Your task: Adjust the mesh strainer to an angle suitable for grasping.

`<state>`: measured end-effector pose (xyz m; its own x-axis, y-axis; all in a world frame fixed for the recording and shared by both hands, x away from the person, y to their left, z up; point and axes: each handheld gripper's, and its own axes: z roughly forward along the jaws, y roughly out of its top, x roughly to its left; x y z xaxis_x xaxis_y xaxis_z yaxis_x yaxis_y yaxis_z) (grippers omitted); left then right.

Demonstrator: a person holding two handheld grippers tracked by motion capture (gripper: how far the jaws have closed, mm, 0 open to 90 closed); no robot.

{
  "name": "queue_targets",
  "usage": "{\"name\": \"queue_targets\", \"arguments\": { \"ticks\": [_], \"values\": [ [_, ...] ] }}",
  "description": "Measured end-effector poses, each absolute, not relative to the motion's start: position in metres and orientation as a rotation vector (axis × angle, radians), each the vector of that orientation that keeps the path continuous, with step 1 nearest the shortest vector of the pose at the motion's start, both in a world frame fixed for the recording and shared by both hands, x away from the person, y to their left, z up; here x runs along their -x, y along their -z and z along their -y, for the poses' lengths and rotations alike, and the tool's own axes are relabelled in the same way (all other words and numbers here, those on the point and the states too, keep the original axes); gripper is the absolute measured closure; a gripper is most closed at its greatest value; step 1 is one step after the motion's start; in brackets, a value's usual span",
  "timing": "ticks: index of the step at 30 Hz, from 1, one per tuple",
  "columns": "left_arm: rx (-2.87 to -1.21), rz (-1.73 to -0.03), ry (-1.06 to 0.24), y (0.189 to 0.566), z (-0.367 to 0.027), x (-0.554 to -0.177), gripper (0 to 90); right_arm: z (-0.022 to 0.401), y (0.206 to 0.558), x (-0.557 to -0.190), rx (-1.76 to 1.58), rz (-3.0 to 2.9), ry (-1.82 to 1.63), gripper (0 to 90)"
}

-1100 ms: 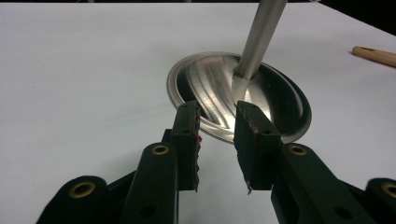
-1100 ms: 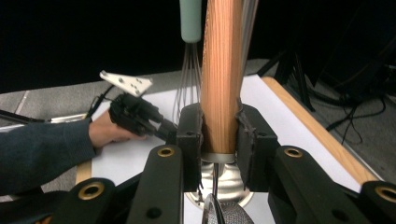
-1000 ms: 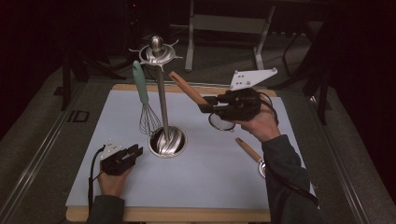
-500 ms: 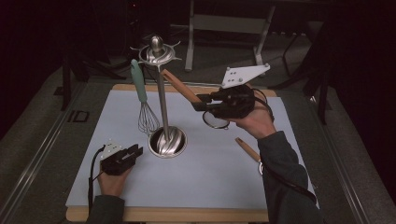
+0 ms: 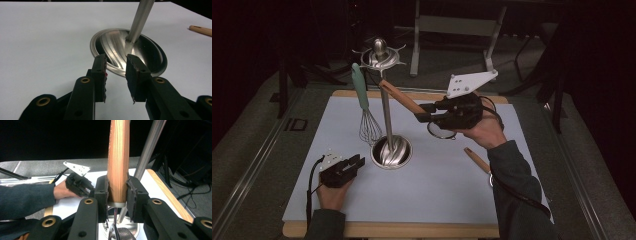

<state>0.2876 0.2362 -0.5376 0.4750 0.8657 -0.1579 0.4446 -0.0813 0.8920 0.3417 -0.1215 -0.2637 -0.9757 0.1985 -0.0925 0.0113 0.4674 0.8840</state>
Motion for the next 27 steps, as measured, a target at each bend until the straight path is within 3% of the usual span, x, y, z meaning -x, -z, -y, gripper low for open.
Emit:
{"name": "queue_targets", "arguments": {
  "ticks": [27],
  "values": [
    [-1.703, -1.126, -0.515, 0.538, -0.236, -0.288, 69.8, 0.102, 0.261, -0.364, -0.275, -2.535, -1.506, 71.7]
  ]
}}
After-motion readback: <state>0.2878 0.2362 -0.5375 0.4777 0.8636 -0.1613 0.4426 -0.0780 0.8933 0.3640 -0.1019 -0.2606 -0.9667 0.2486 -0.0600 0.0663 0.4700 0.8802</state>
